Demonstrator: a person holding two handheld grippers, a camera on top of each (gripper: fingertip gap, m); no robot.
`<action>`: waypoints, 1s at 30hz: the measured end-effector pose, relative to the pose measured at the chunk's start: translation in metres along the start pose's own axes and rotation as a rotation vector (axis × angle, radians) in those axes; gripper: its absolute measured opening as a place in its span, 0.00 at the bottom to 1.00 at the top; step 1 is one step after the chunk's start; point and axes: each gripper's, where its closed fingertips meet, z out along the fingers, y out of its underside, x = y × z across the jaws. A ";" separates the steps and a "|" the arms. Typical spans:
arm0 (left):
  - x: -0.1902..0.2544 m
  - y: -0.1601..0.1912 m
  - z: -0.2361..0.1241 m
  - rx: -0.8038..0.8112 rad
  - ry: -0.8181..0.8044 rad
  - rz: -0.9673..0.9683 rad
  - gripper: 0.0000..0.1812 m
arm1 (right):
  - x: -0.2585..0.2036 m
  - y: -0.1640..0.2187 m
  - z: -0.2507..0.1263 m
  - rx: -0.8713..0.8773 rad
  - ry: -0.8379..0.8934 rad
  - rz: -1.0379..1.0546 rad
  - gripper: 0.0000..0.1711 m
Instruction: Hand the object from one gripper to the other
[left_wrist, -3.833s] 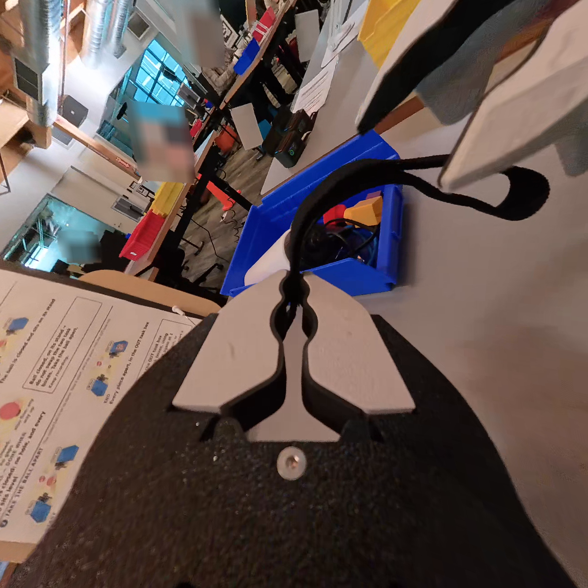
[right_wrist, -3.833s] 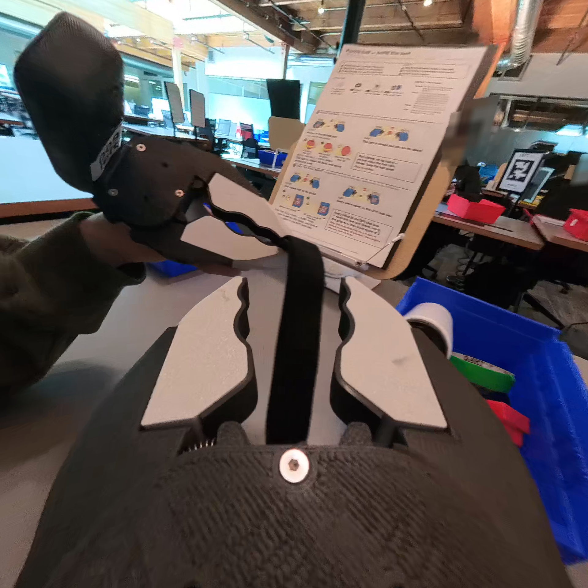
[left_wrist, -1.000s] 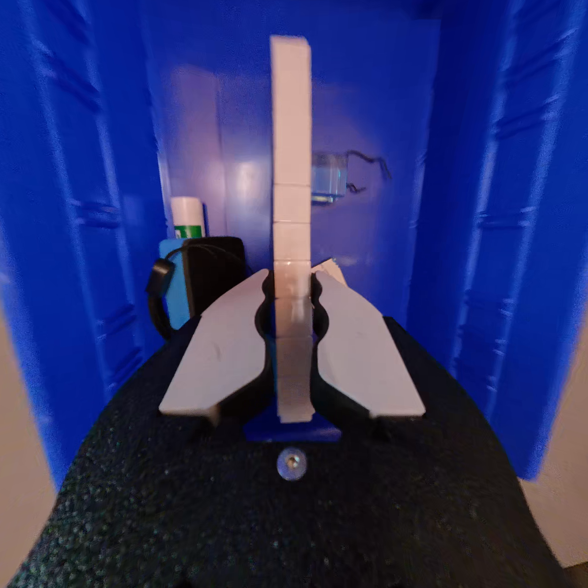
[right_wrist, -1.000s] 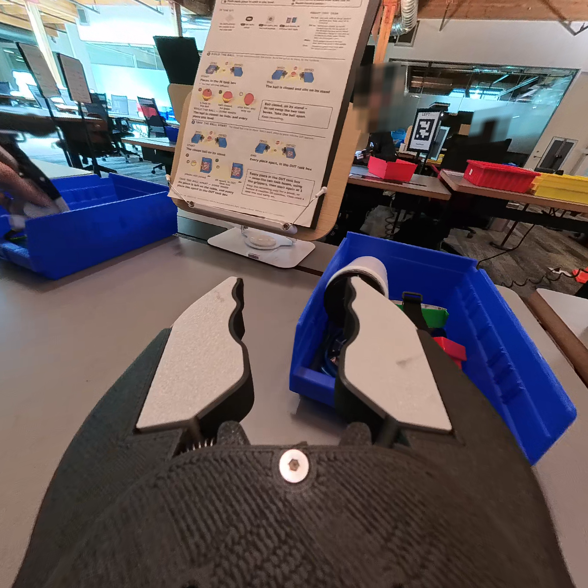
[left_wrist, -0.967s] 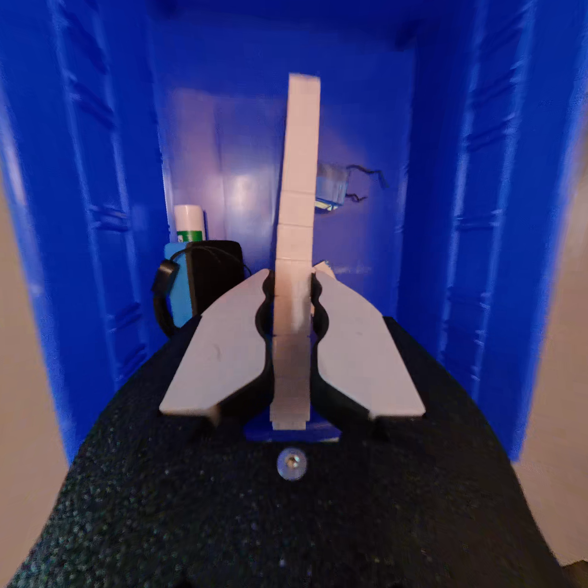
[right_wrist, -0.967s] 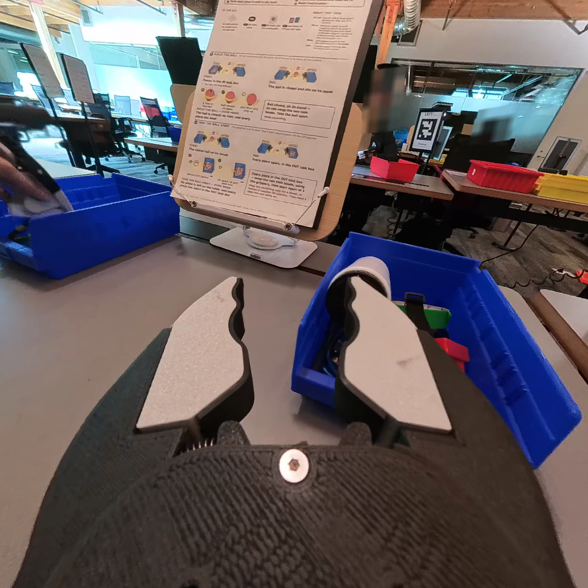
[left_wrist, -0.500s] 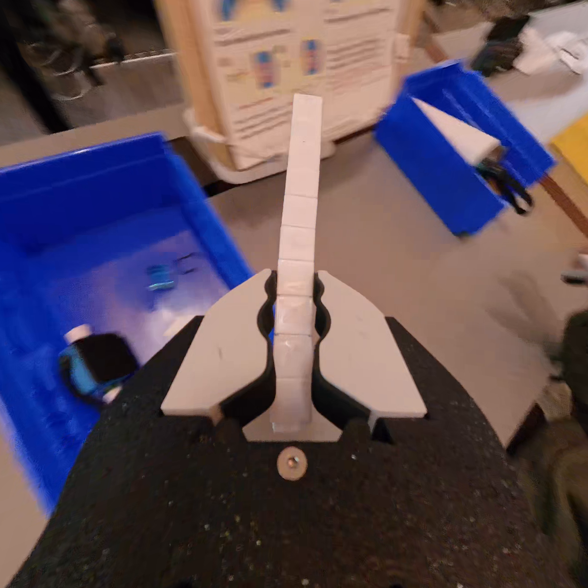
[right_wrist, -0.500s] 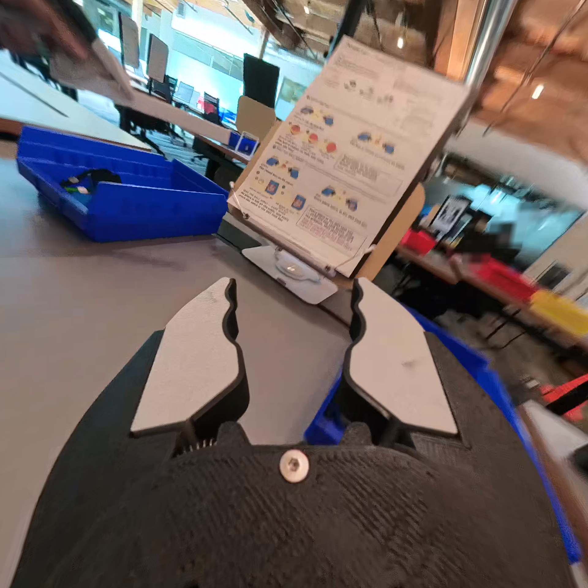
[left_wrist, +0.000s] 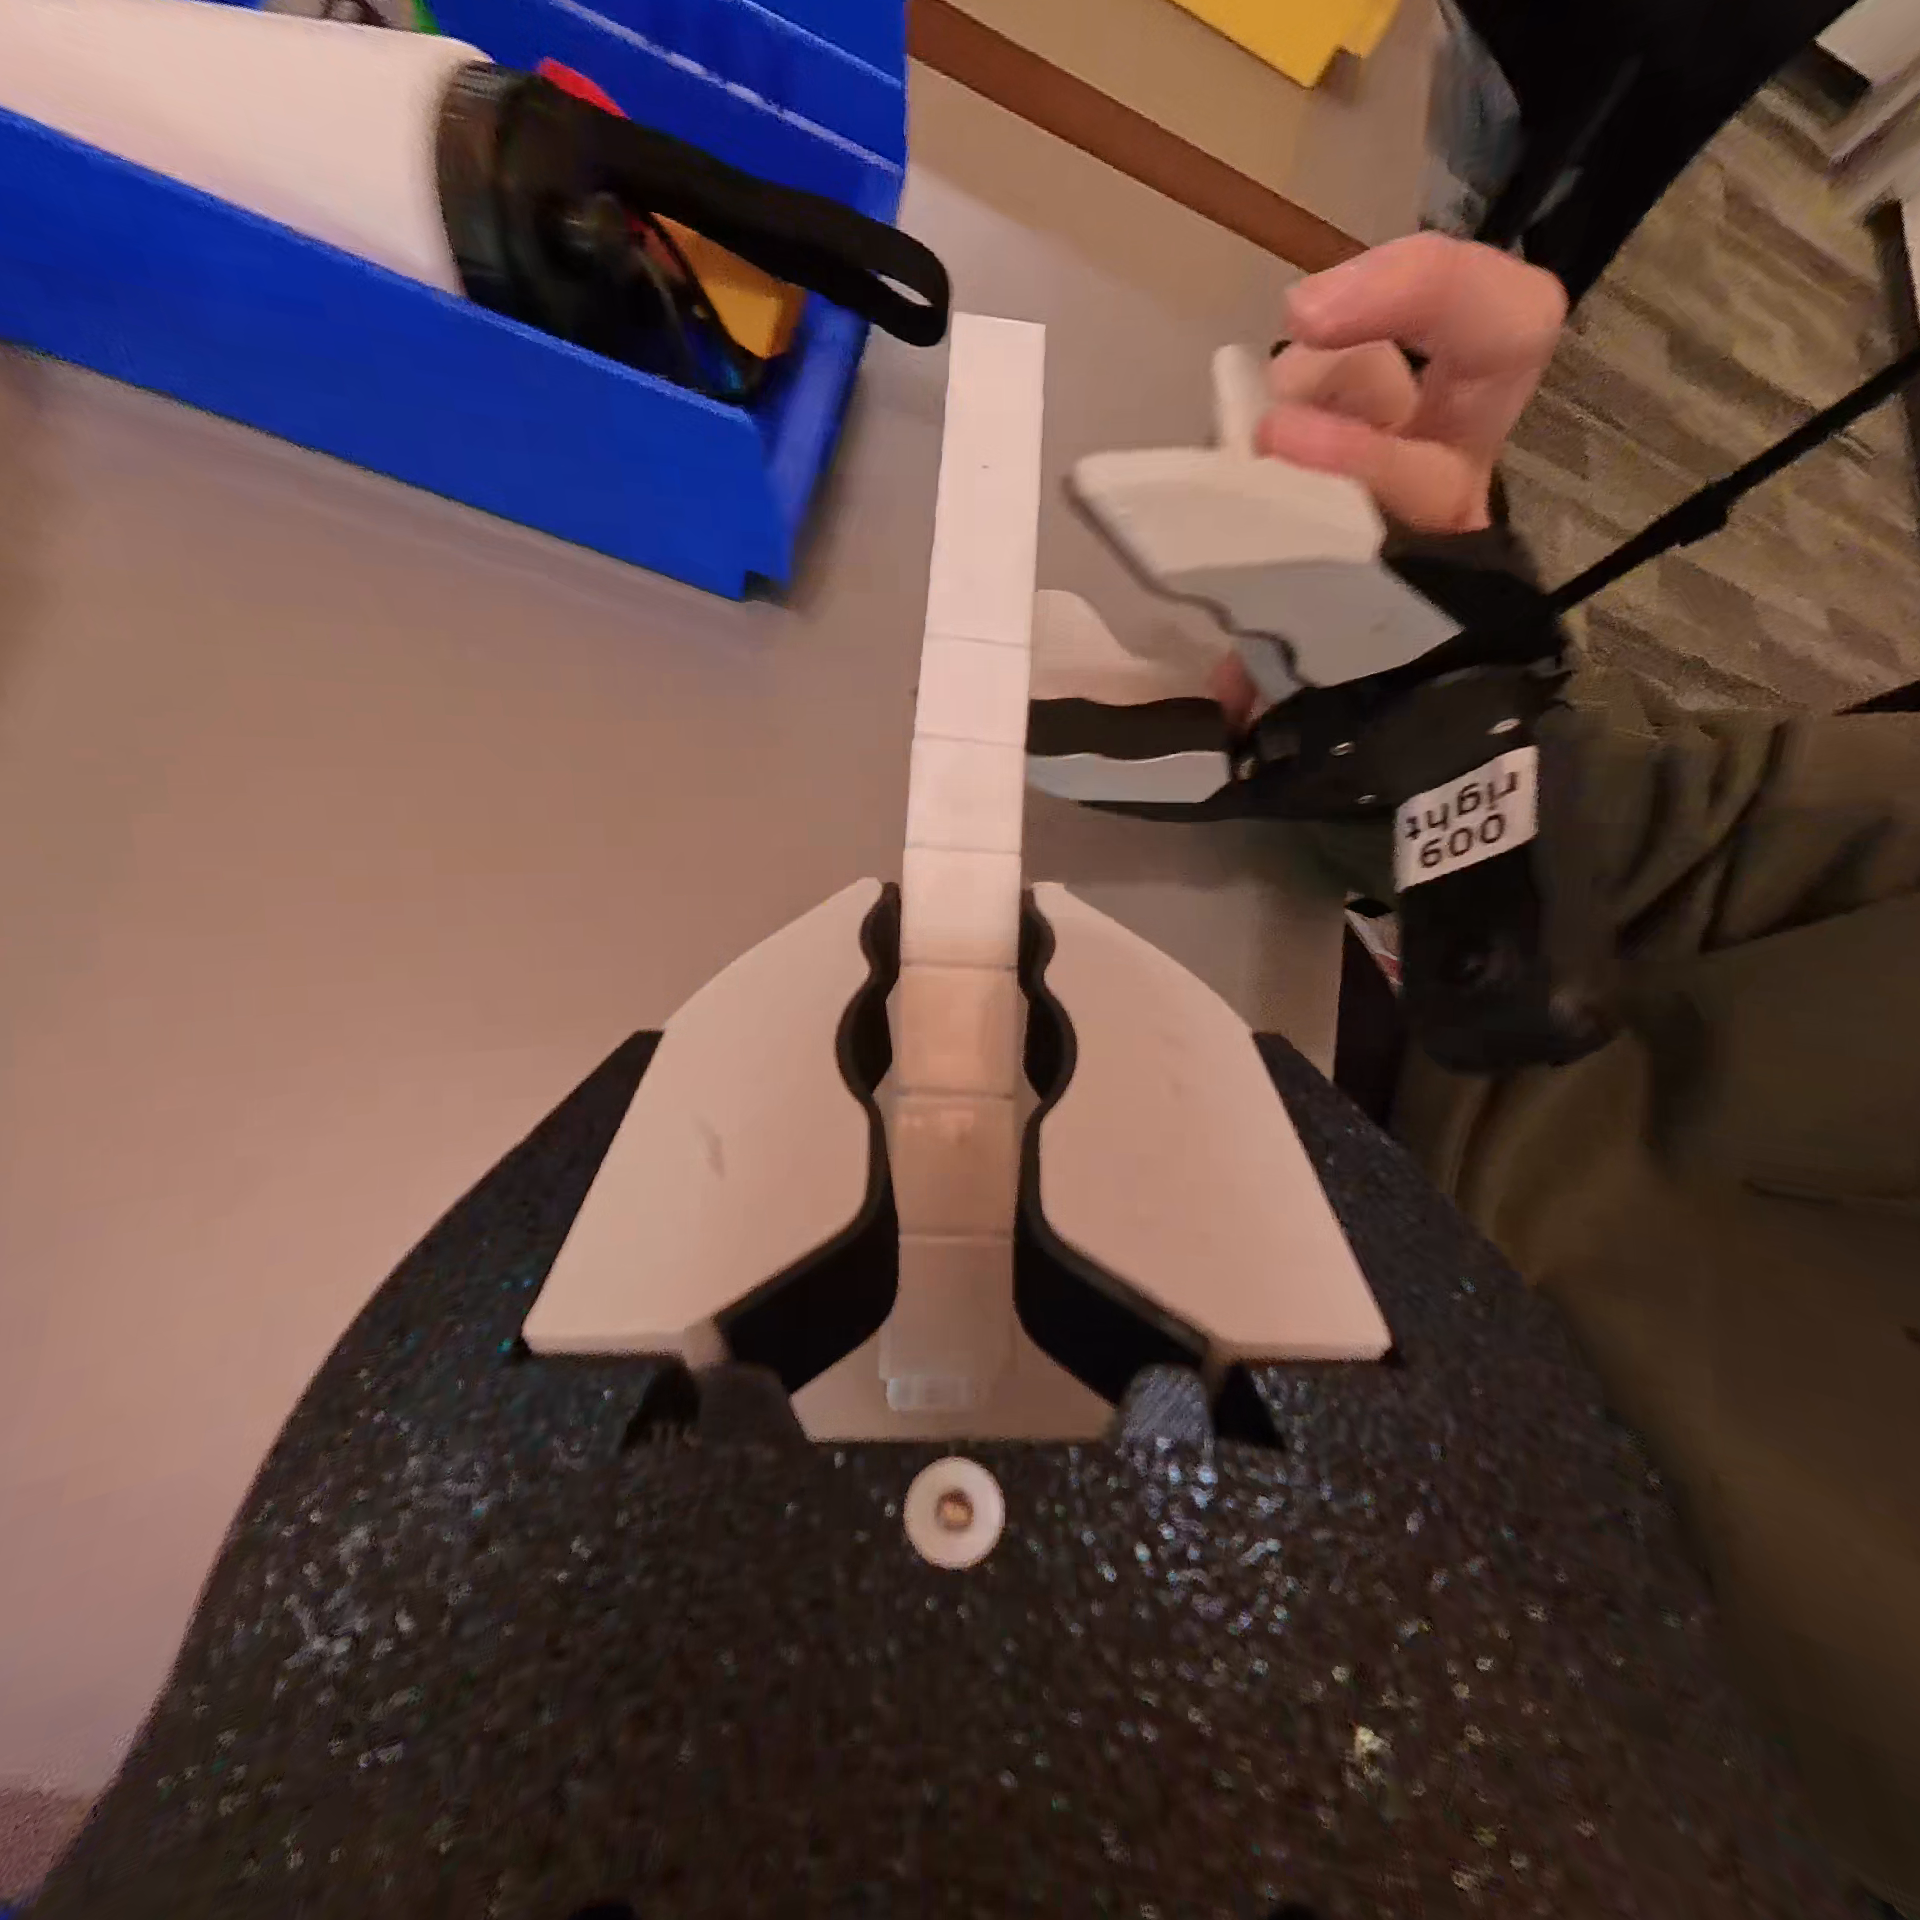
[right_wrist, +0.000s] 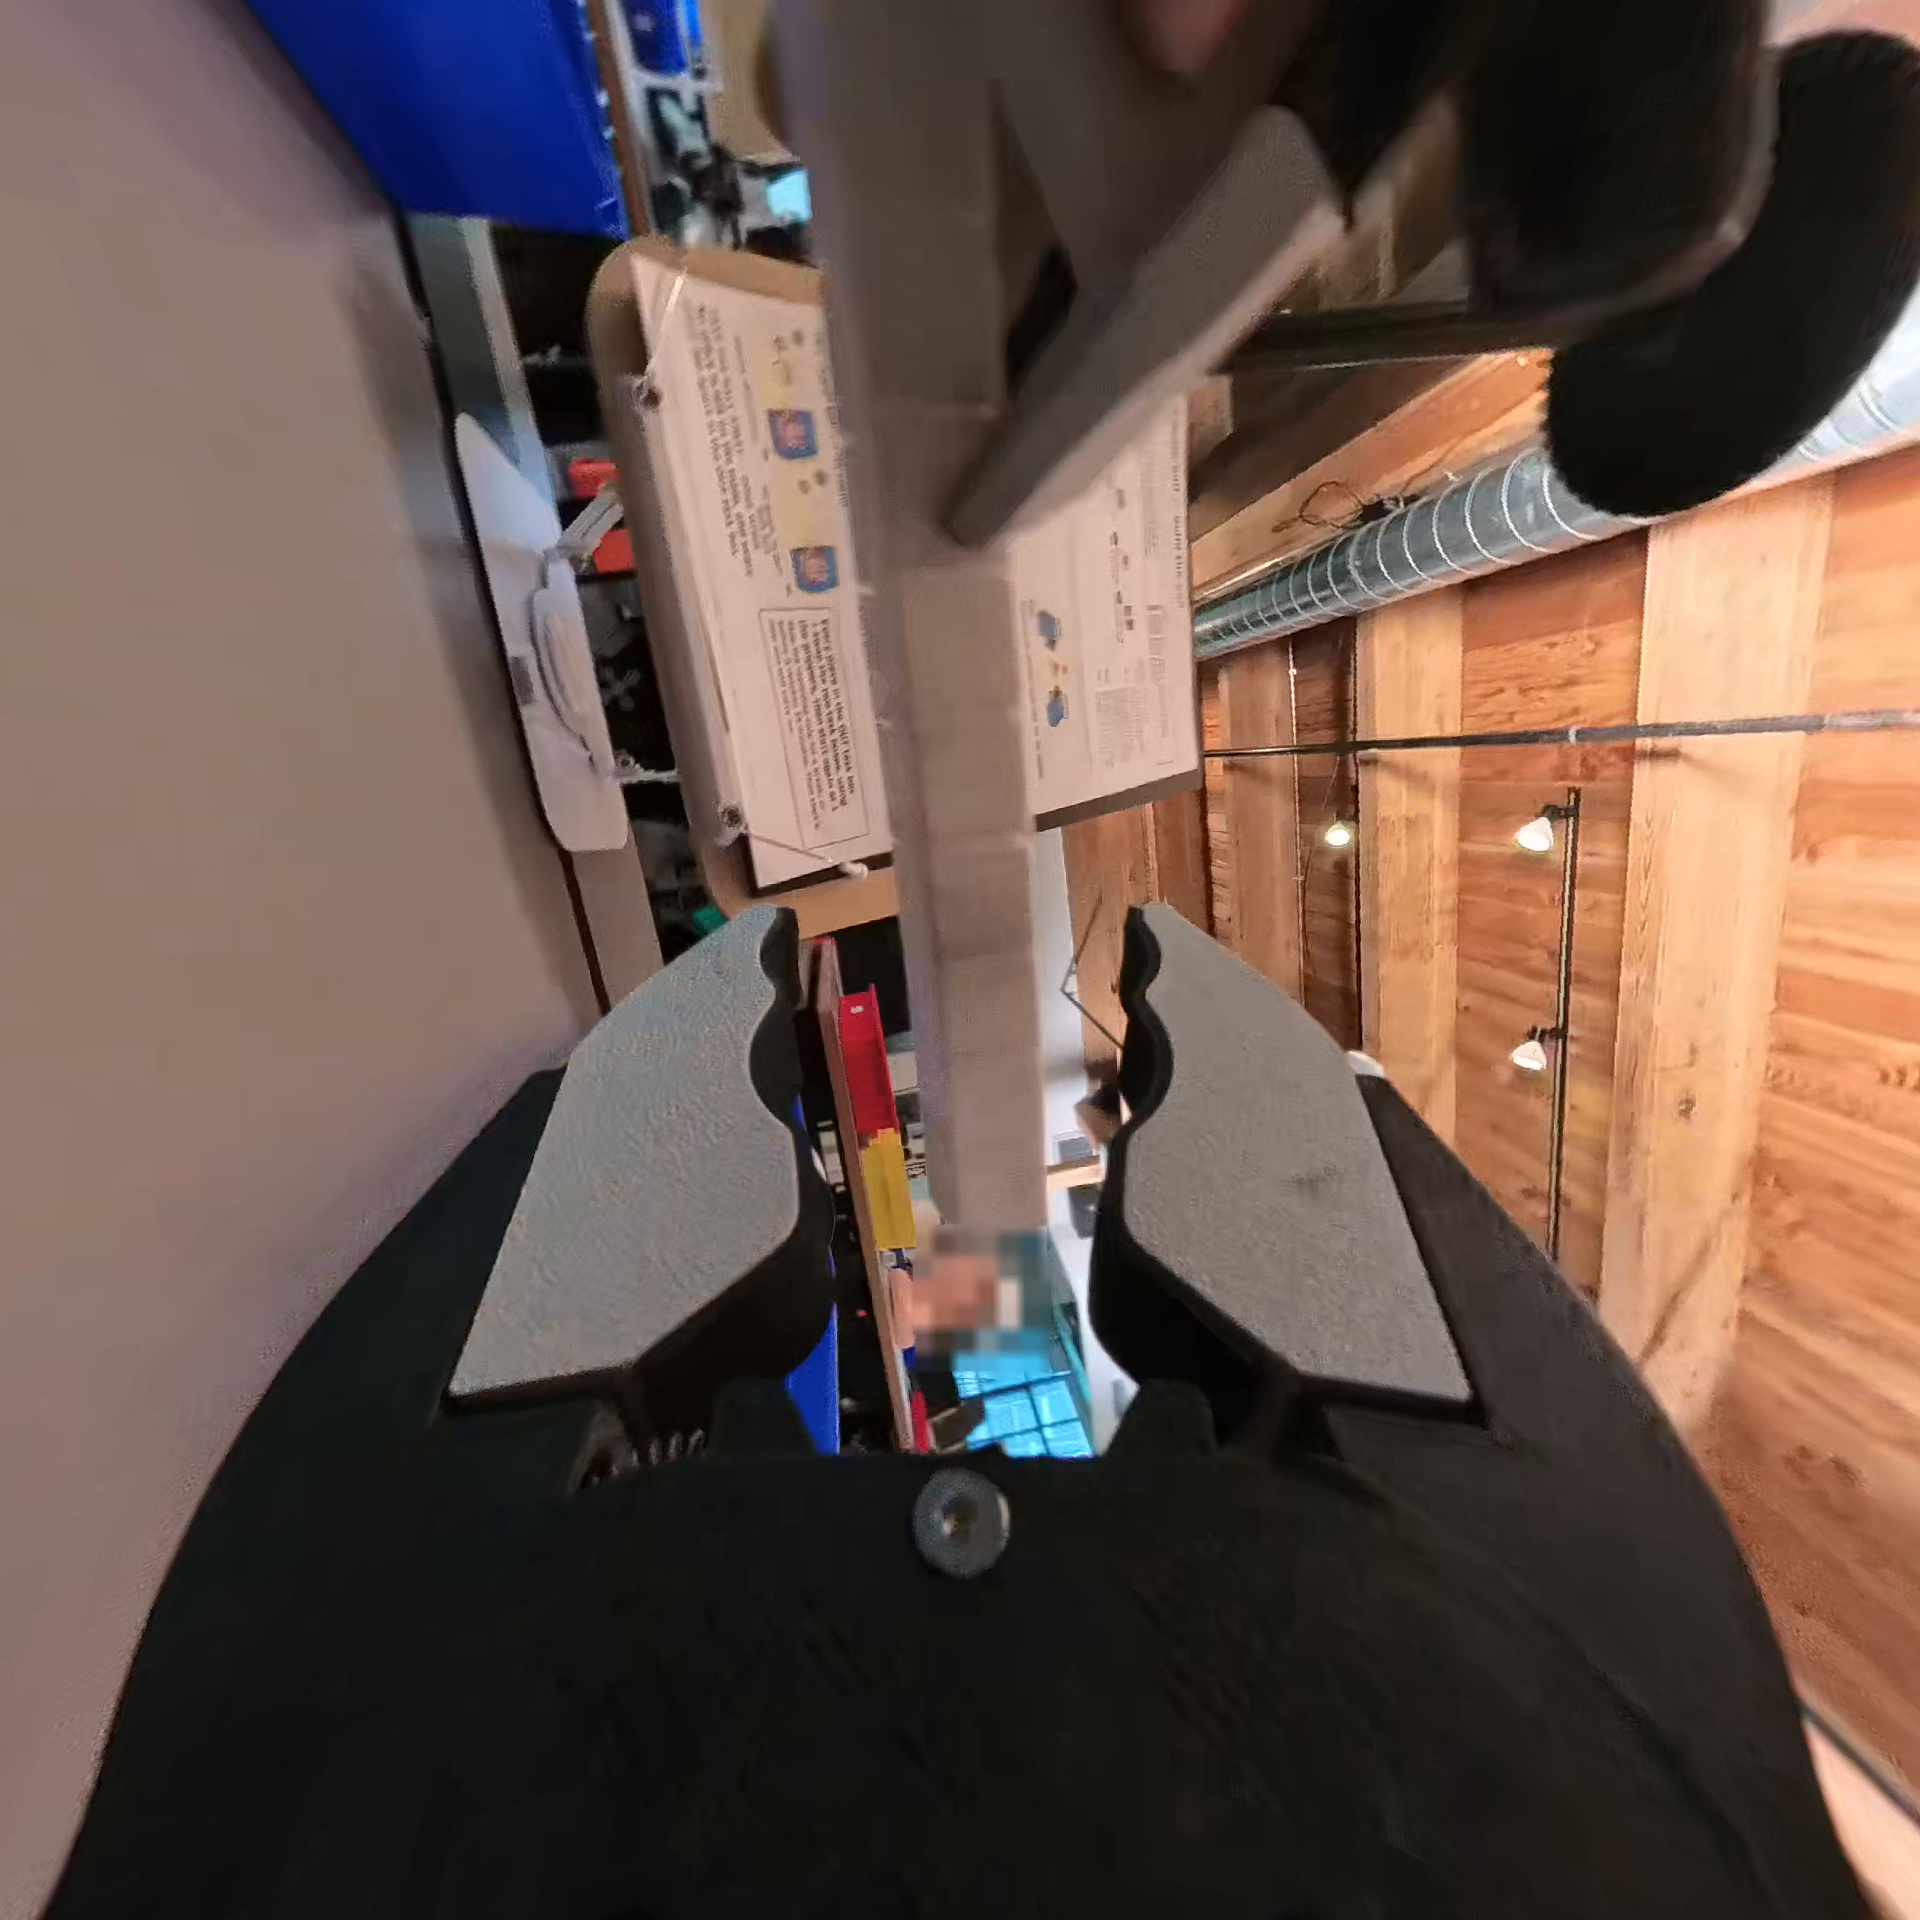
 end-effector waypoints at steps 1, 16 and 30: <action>0.003 -0.001 0.007 -0.011 0.006 0.007 0.12 | -0.004 0.002 0.001 -0.007 -0.008 -0.026 0.33; 0.006 -0.068 -0.041 0.378 -0.141 0.157 0.35 | -0.019 0.037 0.005 -0.080 -0.162 0.460 0.14; 0.027 -0.031 0.027 0.524 0.186 0.490 0.30 | 0.061 -0.001 -0.029 0.507 -0.519 1.692 0.14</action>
